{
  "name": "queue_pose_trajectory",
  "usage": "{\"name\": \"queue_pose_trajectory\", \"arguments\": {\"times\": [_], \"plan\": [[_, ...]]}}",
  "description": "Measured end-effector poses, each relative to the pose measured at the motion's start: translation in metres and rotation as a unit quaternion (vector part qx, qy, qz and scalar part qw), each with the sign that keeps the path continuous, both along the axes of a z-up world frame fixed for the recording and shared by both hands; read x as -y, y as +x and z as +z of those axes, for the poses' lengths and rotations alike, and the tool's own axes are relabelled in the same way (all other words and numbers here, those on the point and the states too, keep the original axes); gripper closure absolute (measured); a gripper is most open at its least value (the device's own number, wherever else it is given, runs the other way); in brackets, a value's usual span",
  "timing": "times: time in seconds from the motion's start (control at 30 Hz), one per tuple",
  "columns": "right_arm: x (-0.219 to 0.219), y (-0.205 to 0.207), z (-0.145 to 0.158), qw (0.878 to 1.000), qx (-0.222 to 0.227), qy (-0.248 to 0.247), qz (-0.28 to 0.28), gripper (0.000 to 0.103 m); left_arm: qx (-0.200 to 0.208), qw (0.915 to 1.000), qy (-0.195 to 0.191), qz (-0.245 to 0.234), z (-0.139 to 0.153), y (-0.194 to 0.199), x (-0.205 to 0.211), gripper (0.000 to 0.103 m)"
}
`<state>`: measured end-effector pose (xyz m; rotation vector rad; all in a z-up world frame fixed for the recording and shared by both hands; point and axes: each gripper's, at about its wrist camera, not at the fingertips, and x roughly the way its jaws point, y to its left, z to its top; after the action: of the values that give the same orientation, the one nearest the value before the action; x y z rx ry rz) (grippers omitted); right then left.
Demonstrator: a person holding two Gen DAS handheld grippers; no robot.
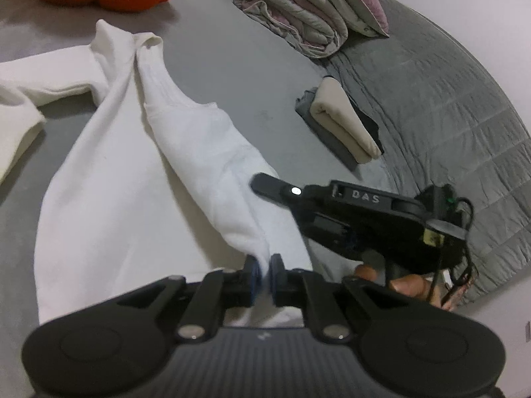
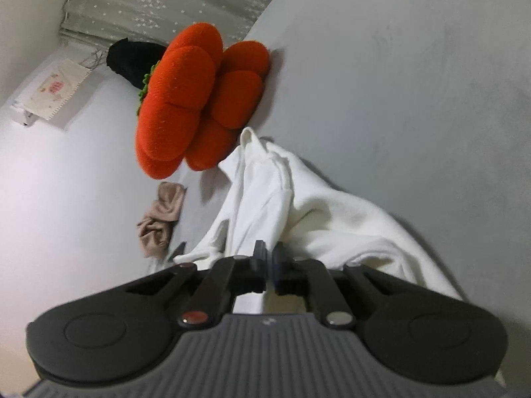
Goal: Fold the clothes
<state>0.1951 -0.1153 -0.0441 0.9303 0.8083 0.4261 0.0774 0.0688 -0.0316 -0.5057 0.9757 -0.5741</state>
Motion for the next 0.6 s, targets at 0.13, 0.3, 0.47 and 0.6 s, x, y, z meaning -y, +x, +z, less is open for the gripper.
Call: {"name": "queue_pose_trajectory", "arguments": {"times": [0.13, 0.3, 0.47, 0.6], "plan": [[0.001, 0.002, 0.023, 0.994, 0.021, -0.108, -0.014, 0.098, 0.029, 0.9970, 0.058, 0.042, 0.006, 0.009, -0.009, 0.057], [0.010, 0.015, 0.041, 0.978, 0.037, -0.207, -0.008, 0.098, 0.034, 0.9846, 0.118, 0.125, 0.009, 0.037, -0.029, 0.041], [0.023, 0.035, 0.049, 0.955, 0.044, -0.293, -0.011, 0.098, 0.050, 0.9556, 0.209, 0.202, 0.007, 0.071, -0.057, 0.039], [0.029, 0.056, 0.050, 0.932, 0.048, -0.358, -0.027, 0.098, 0.064, 0.9307, 0.277, 0.230, -0.002, 0.087, -0.080, 0.038]]}}
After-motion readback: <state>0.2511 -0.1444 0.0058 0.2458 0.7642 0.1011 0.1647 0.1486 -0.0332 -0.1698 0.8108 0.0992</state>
